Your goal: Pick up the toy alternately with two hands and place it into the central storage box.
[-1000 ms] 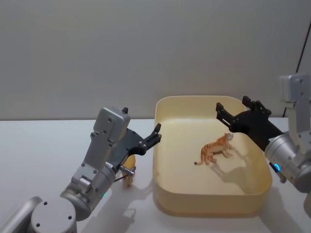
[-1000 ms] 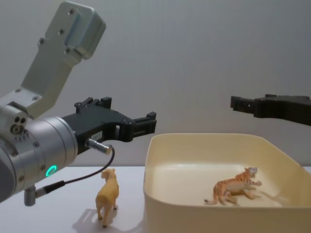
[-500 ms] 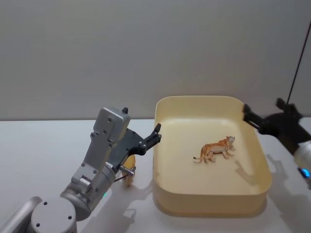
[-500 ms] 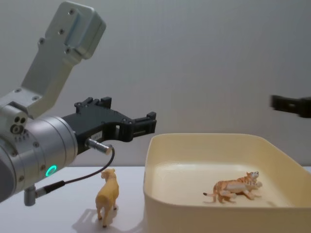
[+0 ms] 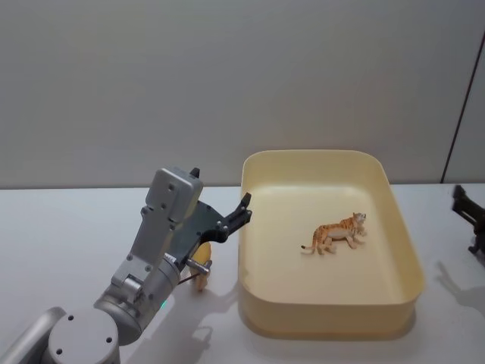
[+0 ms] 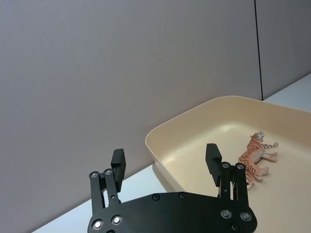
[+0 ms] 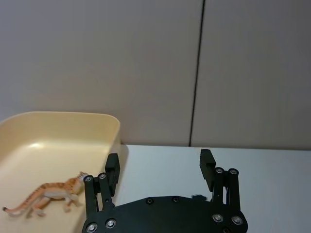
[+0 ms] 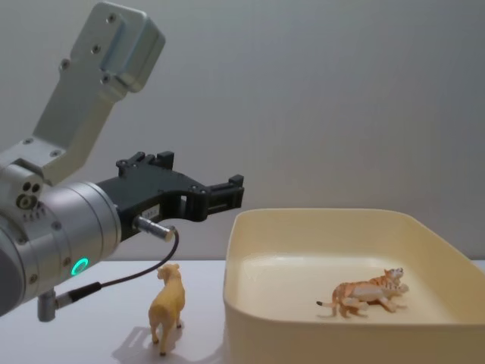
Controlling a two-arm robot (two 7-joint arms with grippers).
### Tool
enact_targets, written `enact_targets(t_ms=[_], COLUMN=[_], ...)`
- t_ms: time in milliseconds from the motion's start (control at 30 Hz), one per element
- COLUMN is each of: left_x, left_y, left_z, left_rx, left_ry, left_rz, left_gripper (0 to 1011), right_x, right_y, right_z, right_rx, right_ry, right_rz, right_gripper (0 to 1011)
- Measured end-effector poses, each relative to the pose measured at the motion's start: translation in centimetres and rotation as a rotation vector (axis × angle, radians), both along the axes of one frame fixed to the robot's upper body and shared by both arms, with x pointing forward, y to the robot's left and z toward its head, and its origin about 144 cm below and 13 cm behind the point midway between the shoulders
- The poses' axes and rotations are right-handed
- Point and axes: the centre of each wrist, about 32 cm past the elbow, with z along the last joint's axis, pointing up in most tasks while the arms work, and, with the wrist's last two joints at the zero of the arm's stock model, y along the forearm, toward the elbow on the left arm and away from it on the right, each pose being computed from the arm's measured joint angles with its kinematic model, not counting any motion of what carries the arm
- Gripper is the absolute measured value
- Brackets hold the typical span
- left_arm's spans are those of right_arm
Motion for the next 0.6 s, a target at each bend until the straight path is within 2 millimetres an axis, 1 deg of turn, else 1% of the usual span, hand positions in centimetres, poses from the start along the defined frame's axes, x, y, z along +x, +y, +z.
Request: enact_targets(t_ms=[233,333,600], left_x=[0.0,0.0,0.0], left_y=[0.0,0.0,0.0], left_z=[0.0,0.0,0.0], left_rx=[0.0,0.0,0.0], left_ry=[0.0,0.0,0.0], left_rz=[0.0,0.0,0.0], left_gripper=[1001,1001,1001], right_x=[-0.7,-0.8,-0.6], right_y=[-1.7,-2.4,-3.1], right_z=[-0.9,-1.7,-3.0], right_rx=[-0.034,-0.058,-0.098], right_ry=[0.043,0.077,0.133], right_rz=[-0.051,-0.071,-0.091], right_gripper=[1001,1001,1001])
